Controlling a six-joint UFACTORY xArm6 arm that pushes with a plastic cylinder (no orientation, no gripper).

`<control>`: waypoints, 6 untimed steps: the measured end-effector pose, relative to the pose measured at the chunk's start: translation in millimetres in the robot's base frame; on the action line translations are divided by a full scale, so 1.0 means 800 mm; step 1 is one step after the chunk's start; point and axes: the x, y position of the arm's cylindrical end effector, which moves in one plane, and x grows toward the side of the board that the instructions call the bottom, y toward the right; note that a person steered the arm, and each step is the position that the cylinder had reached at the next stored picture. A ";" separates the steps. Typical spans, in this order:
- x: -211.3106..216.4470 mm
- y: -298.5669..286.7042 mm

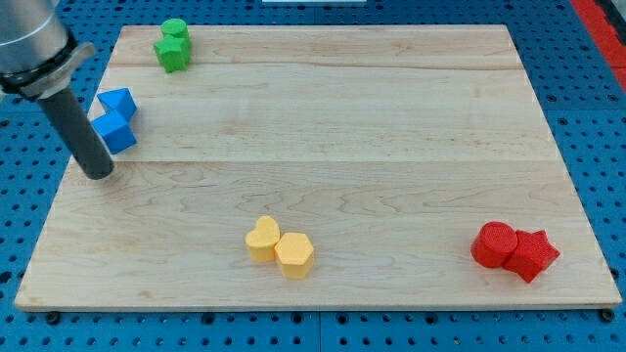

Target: Point your arm at top left side

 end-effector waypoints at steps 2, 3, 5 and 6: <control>-0.026 0.096; -0.066 0.136; -0.140 0.099; -0.160 0.063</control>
